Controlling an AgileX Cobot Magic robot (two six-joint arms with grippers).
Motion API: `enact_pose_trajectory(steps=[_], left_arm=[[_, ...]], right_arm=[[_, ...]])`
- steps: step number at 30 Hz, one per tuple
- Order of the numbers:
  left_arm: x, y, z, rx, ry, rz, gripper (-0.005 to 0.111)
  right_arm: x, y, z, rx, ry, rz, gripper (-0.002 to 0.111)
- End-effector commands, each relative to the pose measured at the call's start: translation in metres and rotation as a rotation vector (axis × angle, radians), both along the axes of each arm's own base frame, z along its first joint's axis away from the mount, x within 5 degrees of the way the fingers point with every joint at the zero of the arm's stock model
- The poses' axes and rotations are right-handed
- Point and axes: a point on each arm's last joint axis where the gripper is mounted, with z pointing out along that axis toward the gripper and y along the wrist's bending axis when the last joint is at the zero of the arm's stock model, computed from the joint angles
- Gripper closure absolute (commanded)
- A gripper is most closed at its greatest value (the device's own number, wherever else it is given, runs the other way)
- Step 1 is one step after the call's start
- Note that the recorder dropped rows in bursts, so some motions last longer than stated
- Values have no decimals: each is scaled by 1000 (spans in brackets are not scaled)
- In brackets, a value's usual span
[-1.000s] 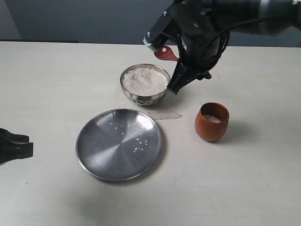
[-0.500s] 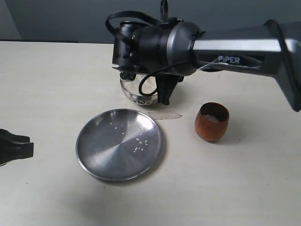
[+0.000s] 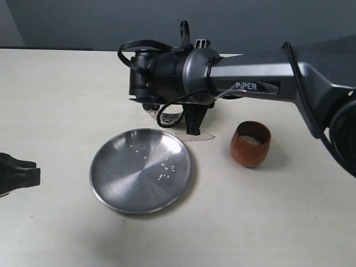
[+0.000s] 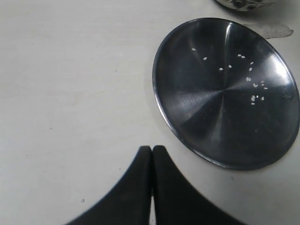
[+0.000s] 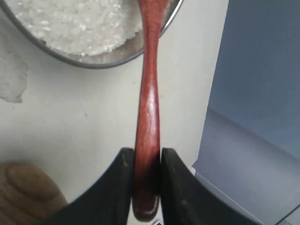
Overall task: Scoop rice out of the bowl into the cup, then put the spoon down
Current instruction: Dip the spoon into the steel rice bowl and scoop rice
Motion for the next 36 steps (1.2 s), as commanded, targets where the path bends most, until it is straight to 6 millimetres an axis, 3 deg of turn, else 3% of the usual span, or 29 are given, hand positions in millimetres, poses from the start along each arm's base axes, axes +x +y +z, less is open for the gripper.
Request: enact_pose_trajectory(steps=[1,12,17,28,36], left_arm=[[1,0,2,-4,-10,3,106],[1,0,2,-2,-14,3,106],[1,0,2,0,-14,2,106],[1,0,2,2,-15,0,106],[1,0,2,9,-13,-4,106]], right_arm=[[-1,2,-1,3,5,-6,109],[-8,3,-7,92,62,-85,109],[-8,-1,13,182,6,-146,109],[-14,-2,11,309,114,-242,109],[-7,-16,28,428,88,-331,109]])
